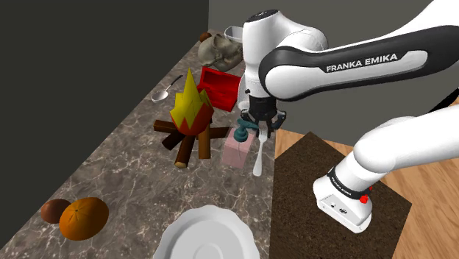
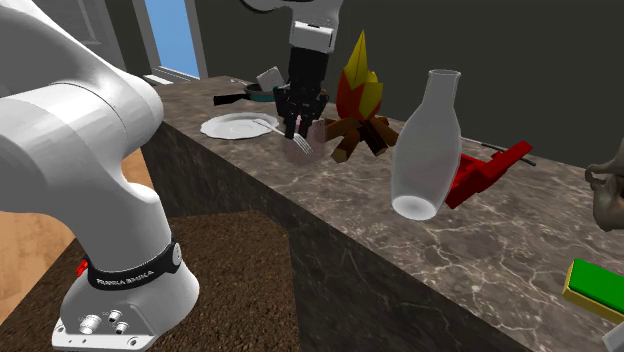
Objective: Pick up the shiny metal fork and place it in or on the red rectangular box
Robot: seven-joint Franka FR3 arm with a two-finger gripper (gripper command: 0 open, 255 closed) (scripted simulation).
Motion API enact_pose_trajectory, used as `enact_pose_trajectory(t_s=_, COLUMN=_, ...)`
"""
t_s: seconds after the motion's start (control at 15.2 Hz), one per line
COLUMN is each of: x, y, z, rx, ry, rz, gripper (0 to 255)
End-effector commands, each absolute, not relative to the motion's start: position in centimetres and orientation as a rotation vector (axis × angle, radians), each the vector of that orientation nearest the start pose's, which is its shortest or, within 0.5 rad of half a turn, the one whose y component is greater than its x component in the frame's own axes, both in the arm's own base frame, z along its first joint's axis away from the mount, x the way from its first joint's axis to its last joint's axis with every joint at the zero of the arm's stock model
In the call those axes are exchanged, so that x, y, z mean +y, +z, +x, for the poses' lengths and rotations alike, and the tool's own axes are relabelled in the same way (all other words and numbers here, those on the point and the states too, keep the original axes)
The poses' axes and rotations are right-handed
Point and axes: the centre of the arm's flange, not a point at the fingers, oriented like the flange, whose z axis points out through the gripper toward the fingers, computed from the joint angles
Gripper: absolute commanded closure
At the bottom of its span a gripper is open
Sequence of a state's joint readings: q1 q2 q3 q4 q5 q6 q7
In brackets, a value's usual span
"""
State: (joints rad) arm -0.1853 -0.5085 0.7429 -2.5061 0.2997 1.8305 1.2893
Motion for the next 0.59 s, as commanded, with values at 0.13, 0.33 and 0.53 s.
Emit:
enact_pose_trajectory(t_s=0.13, x=22.1, y=41.4, z=31.7, rx=1.561, ry=0.203, rz=-2.989, gripper=255)
enact_pose_trajectory(t_s=0.33, x=22.1, y=42.9, z=31.7, rx=1.561, ry=0.203, rz=-2.989, gripper=255)
enact_pose_trajectory(t_s=0.53, x=22.1, y=44.5, z=31.7, rx=1.561, ry=0.203, rz=-2.989, gripper=255)
